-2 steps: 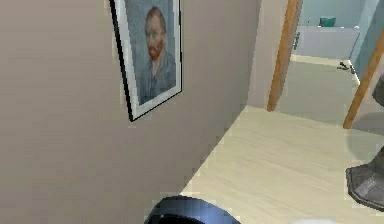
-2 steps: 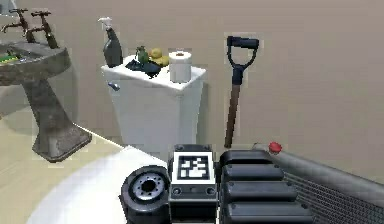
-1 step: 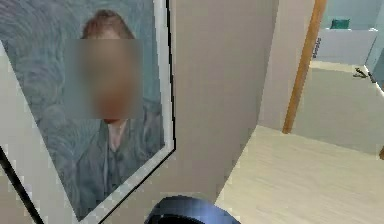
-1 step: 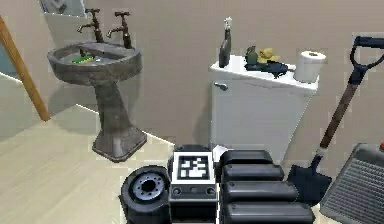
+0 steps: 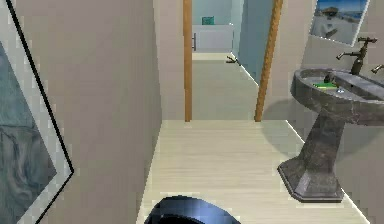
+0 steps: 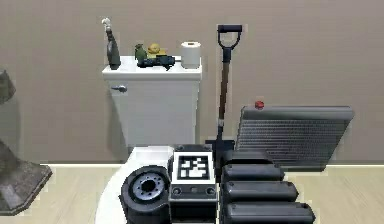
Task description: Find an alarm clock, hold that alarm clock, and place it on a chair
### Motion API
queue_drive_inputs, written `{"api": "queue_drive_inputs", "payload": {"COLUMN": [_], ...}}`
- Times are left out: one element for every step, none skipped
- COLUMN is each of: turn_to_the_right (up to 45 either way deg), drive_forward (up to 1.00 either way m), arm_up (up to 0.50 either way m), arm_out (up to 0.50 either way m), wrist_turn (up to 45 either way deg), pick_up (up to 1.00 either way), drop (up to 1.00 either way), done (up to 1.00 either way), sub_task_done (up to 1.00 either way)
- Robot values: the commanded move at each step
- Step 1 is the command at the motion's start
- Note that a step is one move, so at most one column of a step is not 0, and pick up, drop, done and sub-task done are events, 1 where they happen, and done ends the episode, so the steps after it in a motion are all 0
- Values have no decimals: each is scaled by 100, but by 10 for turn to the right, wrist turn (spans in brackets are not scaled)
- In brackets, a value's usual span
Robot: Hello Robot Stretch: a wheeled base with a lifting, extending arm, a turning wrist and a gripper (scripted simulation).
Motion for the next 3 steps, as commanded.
{"api": "queue_drive_inputs", "payload": {"turn_to_the_right": [0,30,0], "drive_forward": [30,0,100], "arm_up": [0,0,0], "arm_out": [0,0,0], "wrist_turn": [0,0,0], "pick_up": [0,0,0], "drop": [0,0,0], "done": [0,0,0], "sub_task_done": [0,0,0]}}
